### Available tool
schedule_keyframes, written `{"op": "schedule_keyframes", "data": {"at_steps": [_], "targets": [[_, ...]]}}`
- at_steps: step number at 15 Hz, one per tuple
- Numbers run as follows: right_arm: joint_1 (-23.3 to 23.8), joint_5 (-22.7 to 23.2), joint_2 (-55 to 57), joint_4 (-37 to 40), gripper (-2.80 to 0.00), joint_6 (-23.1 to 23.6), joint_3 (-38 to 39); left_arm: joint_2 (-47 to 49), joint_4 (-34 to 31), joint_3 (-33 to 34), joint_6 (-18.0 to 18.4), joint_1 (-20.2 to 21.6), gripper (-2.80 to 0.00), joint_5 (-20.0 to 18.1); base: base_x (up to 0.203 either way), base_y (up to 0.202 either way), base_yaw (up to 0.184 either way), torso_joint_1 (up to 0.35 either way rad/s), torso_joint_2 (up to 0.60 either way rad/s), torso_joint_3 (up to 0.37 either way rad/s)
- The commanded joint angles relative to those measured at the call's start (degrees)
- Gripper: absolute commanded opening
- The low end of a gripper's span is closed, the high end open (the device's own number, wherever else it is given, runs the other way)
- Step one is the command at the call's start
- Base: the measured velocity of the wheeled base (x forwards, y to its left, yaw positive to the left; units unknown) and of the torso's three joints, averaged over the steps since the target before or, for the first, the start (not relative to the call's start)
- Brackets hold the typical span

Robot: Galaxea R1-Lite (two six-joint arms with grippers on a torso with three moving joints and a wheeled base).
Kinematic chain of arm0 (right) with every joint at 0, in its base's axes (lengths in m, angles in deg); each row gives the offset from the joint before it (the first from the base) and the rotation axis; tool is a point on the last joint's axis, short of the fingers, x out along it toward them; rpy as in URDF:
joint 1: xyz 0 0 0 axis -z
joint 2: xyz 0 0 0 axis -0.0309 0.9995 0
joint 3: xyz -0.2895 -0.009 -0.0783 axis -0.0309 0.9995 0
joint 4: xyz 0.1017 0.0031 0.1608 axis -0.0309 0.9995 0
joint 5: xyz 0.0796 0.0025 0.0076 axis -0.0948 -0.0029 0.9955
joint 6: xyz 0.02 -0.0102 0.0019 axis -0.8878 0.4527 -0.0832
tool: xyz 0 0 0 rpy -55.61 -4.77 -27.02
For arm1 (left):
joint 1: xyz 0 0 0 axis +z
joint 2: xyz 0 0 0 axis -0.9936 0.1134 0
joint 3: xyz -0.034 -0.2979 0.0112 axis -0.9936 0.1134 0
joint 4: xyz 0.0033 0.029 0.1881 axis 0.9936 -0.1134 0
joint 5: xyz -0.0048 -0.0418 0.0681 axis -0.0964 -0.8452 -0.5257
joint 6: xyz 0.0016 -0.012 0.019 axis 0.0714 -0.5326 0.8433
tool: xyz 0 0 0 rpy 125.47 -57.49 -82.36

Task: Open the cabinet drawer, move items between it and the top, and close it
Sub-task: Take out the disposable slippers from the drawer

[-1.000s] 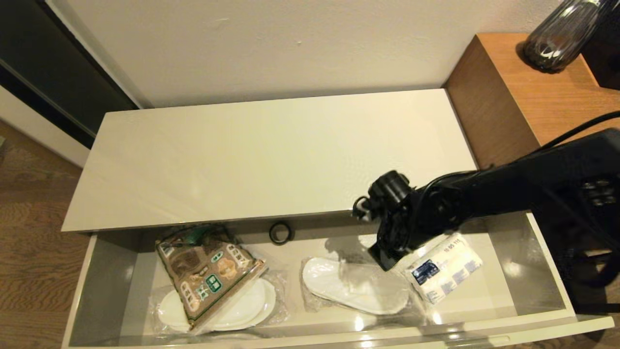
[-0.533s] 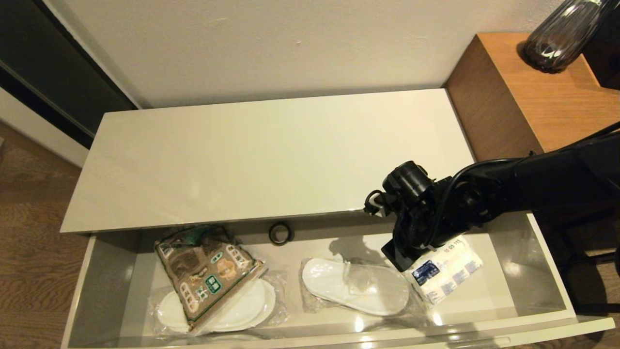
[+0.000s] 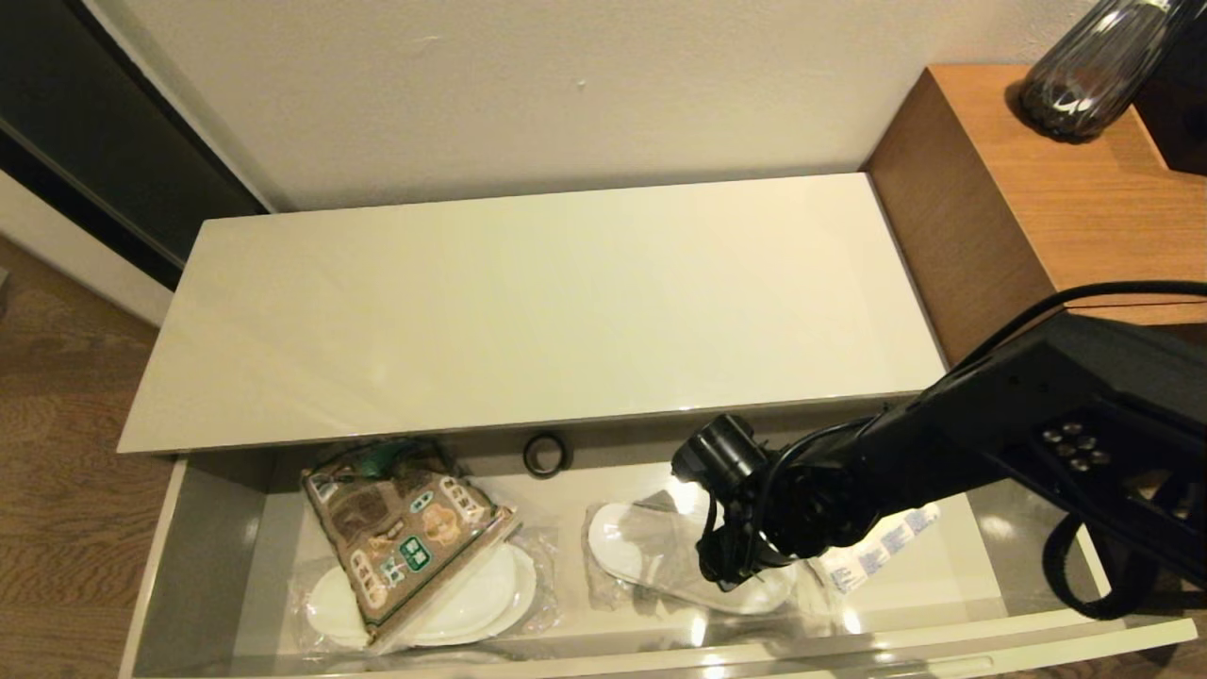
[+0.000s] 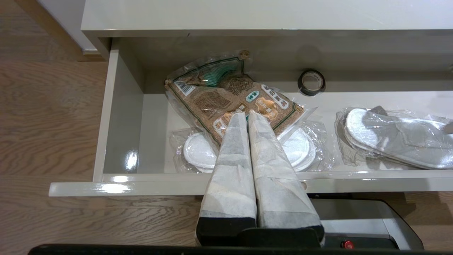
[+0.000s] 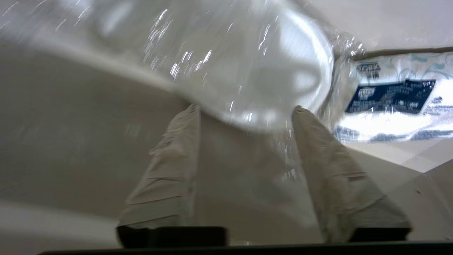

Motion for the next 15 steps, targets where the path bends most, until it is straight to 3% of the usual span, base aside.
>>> {"op": "schedule_keyframes", "data": {"at_steps": [1, 5, 9, 12, 15], "targets": [[-0.65, -2.32, 7.19, -7.98, 0.00, 0.02, 0.82, 0.09, 0.02, 0.01, -0.03, 0.00, -2.80, 0.01, 0.000, 0.000, 0.000, 0.000, 0.00, 0.000], [0.01, -3.97, 12.38, -17.33, 0.00, 2.69, 0.34, 0.09, 0.02, 0.01, -0.03, 0.00, -2.80, 0.06, 0.000, 0.000, 0.000, 0.000, 0.00, 0.000], [0.78, -2.96, 13.17, -15.74, 0.00, 3.74, -0.84, 0.09, 0.02, 0.01, -0.03, 0.00, -2.80, 0.10, 0.000, 0.000, 0.000, 0.000, 0.00, 0.000], [3.29, 1.96, 13.66, -14.89, 0.00, 7.79, -1.30, 0.09, 0.02, 0.01, -0.03, -0.01, -2.80, 0.02, 0.000, 0.000, 0.000, 0.000, 0.00, 0.000], [3.79, 2.20, 14.22, -13.96, 0.00, 9.05, -2.18, 0.09, 0.02, 0.01, -0.03, 0.00, -2.80, 0.10, 0.000, 0.000, 0.000, 0.000, 0.00, 0.000]]}}
